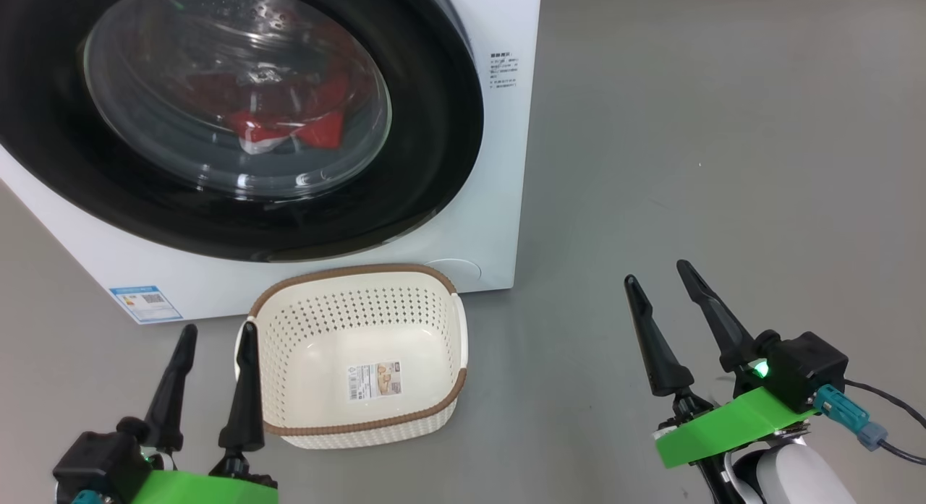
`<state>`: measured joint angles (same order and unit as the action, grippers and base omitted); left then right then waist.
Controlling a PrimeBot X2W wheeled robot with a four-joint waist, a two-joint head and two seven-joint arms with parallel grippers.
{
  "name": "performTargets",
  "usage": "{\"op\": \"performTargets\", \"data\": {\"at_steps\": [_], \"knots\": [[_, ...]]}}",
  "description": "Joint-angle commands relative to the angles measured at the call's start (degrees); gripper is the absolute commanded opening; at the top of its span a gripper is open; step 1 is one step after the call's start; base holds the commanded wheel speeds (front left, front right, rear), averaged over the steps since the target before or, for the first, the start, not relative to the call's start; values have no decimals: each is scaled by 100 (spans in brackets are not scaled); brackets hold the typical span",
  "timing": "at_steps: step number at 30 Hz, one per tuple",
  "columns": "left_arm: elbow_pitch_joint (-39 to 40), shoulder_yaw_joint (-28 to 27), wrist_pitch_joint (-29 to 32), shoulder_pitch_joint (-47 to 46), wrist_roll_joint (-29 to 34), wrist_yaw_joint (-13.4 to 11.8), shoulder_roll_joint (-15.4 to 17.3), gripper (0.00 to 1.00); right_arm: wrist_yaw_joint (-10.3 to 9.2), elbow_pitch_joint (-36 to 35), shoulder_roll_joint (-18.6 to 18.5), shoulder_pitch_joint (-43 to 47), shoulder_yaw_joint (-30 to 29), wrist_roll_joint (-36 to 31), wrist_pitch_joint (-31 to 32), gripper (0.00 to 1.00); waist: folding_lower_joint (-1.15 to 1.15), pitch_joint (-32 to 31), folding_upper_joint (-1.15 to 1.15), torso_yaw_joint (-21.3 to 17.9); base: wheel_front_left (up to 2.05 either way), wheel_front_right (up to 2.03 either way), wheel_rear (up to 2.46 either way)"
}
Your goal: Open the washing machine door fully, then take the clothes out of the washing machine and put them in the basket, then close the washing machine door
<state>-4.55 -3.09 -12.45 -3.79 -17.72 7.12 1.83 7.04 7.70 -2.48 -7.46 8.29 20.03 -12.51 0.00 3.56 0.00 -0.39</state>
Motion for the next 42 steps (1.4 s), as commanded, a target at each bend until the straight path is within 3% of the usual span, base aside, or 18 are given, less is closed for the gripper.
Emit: {"op": "performTargets", "data": {"at_steps": [1, 12, 25, 27, 29, 42], "knots": [[204, -171, -95, -206, 216, 33, 96, 100, 42, -206, -33, -264, 164, -219, -93, 100, 0, 10, 0, -5, 0, 0, 0], [322, -175, -255, -242, 832, 36, 105, 100, 45, -342, -40, -326, 240, -843, -249, 100, 0, 68, 0, -13, 0, 0, 0], [317, -184, -255, -283, 852, 36, 105, 100, 45, -332, -40, -349, 241, -818, -249, 100, 0, 172, 0, 13, 0, 0, 0], [323, -173, -255, -297, 851, 36, 105, 100, 45, -281, -40, -370, 288, -731, -249, 42, 0, 212, 0, 21, 0, 0, 0], [330, -161, -255, -317, 852, 36, 105, 100, 45, -249, -40, -415, 306, -369, -249, 0, 0, 270, 0, 31, 0, 0, 0], [337, 7, -255, -684, 820, 36, 105, 100, 45, 132, -40, -1272, 208, 1447, -249, 0, 0, 943, 0, 268, 0, 0, 0]]}}
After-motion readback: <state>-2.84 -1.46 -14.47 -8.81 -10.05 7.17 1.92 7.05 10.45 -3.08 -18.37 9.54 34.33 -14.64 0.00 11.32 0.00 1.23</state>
